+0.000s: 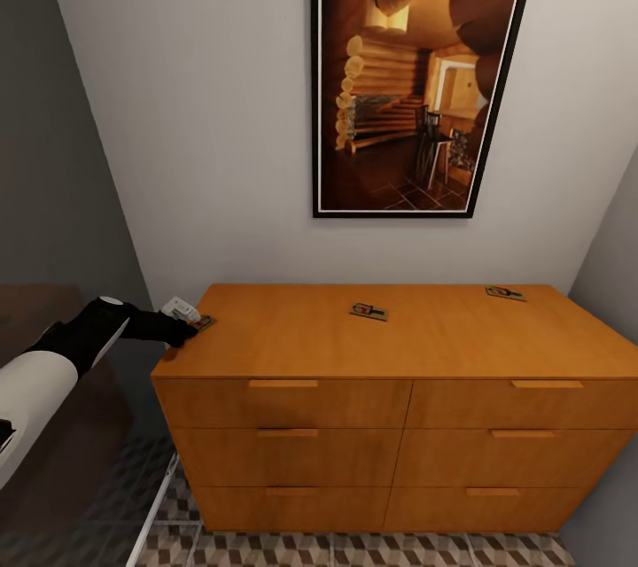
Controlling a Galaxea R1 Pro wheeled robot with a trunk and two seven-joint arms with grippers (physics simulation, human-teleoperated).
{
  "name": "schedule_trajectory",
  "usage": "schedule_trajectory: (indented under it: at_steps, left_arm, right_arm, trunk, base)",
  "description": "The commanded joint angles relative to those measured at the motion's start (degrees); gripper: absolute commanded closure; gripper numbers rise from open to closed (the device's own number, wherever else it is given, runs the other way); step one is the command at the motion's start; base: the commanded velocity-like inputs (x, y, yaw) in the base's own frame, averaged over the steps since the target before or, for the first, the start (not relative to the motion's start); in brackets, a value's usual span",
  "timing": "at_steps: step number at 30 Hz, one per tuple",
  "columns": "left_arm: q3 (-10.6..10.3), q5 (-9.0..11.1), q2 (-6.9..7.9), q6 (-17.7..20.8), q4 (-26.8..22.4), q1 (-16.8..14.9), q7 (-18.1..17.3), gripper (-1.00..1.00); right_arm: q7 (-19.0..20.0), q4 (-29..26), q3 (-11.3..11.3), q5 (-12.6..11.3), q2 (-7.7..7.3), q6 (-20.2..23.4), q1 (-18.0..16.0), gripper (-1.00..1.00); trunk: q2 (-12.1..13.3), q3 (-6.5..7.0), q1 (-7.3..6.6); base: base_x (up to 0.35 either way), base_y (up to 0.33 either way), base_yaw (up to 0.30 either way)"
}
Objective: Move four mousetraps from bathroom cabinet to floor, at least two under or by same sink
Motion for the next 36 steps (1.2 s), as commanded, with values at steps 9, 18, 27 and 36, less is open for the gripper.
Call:
schedule_trajectory:
  at_steps: [9,18,27,36]
  left_arm:
    - [0.0,-0.5,0.03,0.4,-0.1,0.0,-0.2,1.0]
    - [0.4,-0.5,0.5,0.4,-3.8,0.0,-0.5,1.0]
    - [0.6,-0.2,1.42,1.2,-12.0,0.0,-1.0,1.0]
    - [0.5,-0.2,1.43,1.3,-13.5,0.0,-1.0,1.0]
  right_arm:
    - [0.3,0.0,0.0,0.0,0.0,-0.1,0.0,1.0]
    - [0.3,0.0,0.0,0.0,0.06,-0.1,0.0,1.0]
    - [0.3,0.0,0.0,0.0,0.06,-0.1,0.0,1.0]
    - [0.3,0.0,0.0,0.0,0.07,-0.1,0.0,1.0]
  trunk:
    - [0.0,-0.07,0.0]
    - [0.0,-0.07,0.0]
    - [0.0,-0.07,0.0]
    - [0.0,-0.07,0.0]
  base:
    - [0.0,0.0,0.0]
    - [0.0,0.0,0.0]
    - [0.0,0.0,0.0]
    - [-0.026,-0.005,0.0]
